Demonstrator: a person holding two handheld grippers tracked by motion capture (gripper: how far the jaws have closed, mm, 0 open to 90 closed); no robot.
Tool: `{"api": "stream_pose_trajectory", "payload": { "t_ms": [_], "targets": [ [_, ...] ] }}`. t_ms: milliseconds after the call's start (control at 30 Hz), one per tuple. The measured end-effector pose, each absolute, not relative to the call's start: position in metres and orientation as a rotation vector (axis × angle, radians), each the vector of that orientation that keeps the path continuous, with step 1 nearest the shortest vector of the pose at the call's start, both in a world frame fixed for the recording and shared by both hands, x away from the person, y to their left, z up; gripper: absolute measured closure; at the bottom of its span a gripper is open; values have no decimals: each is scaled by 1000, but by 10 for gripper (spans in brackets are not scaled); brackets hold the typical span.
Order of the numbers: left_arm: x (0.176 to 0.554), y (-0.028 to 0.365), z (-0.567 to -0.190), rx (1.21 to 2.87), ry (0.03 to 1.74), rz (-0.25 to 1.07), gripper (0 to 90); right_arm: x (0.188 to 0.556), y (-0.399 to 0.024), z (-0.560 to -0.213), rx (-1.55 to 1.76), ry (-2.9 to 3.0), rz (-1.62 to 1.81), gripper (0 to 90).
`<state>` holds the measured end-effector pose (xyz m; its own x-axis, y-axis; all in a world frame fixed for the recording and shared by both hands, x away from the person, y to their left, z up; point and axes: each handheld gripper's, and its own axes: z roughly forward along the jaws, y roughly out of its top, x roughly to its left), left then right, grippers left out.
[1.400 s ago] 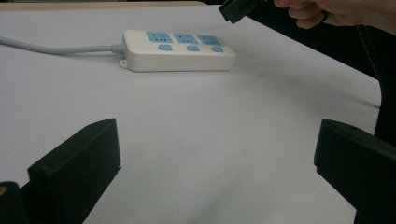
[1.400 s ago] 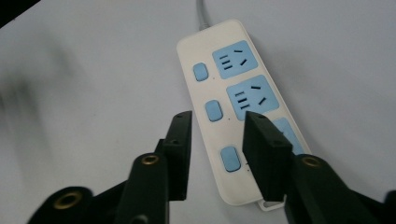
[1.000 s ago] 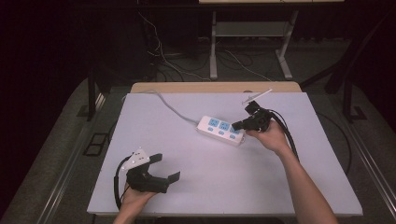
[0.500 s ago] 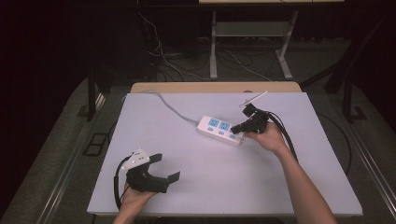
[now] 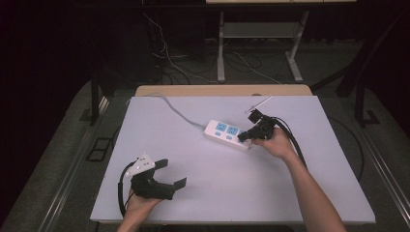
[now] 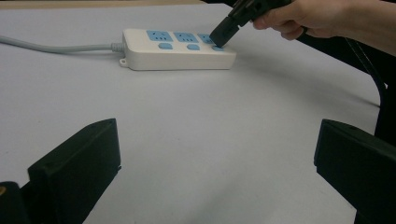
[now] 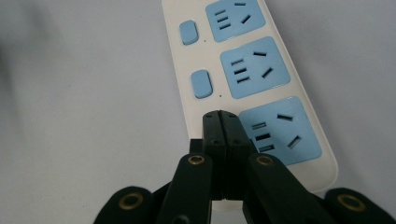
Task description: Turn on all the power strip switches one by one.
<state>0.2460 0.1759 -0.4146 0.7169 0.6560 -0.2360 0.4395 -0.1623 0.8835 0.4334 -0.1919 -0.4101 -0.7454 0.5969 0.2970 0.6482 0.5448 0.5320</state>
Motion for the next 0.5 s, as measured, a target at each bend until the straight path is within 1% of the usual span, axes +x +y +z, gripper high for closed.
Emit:
{"api": "stream_pose_trajectory", "payload": {
  "t_ms": [500],
  "targets": [
    [245,176,-414,1795,862,240,0,433,-193,-413,-1058,-2690,-981,900]
  ]
}}
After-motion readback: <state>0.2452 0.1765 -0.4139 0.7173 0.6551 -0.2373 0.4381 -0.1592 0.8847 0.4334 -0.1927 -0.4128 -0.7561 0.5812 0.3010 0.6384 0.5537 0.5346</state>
